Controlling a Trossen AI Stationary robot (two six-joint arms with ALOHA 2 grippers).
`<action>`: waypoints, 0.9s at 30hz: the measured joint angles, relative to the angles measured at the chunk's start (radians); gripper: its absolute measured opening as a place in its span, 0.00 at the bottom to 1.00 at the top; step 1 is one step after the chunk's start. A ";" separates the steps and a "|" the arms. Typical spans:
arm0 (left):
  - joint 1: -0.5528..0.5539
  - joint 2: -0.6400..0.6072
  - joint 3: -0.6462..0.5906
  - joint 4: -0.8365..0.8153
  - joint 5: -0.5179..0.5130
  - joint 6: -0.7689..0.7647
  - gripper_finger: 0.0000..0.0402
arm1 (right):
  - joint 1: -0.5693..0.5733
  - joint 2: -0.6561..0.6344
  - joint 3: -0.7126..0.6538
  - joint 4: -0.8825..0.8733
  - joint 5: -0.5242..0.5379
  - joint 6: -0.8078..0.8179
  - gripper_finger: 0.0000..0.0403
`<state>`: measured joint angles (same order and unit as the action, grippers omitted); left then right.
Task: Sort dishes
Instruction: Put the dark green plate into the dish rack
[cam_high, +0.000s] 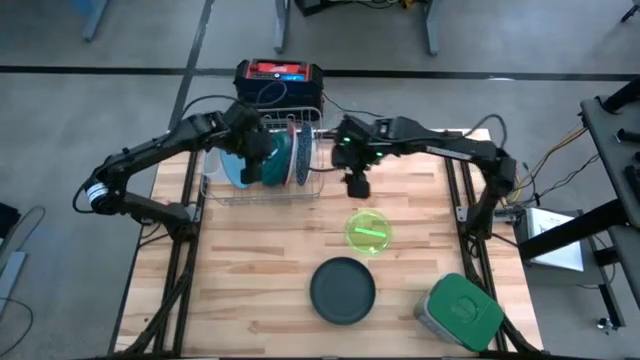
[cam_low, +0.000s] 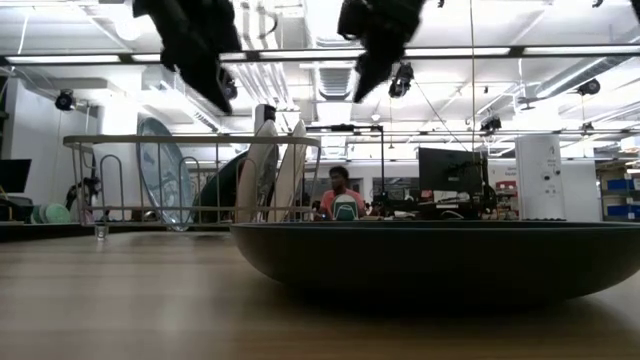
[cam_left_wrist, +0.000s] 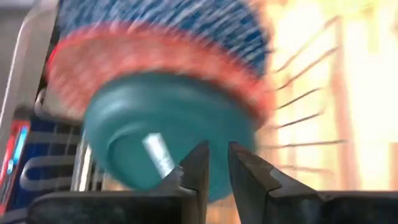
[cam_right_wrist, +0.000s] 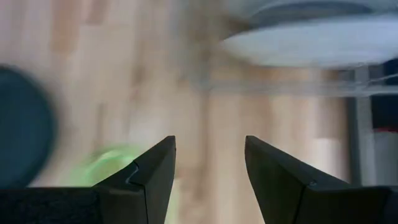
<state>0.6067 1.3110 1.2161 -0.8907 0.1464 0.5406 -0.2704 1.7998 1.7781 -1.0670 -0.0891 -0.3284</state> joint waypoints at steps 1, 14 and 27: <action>-0.031 -0.011 0.001 0.000 0.006 0.001 0.10 | 0.005 -0.026 -0.045 0.009 -0.034 0.013 0.45; -0.330 -0.084 -0.001 0.052 -0.055 0.004 0.00 | 0.154 -0.125 -0.515 0.326 -0.180 0.174 0.45; -0.328 -0.155 -0.001 0.090 -0.059 -0.104 0.00 | 0.275 0.029 -0.538 0.512 -0.256 0.253 0.45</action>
<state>0.2783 1.1562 1.2152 -0.8009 0.0875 0.4368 0.0046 1.8283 1.2401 -0.5546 -0.3450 -0.0757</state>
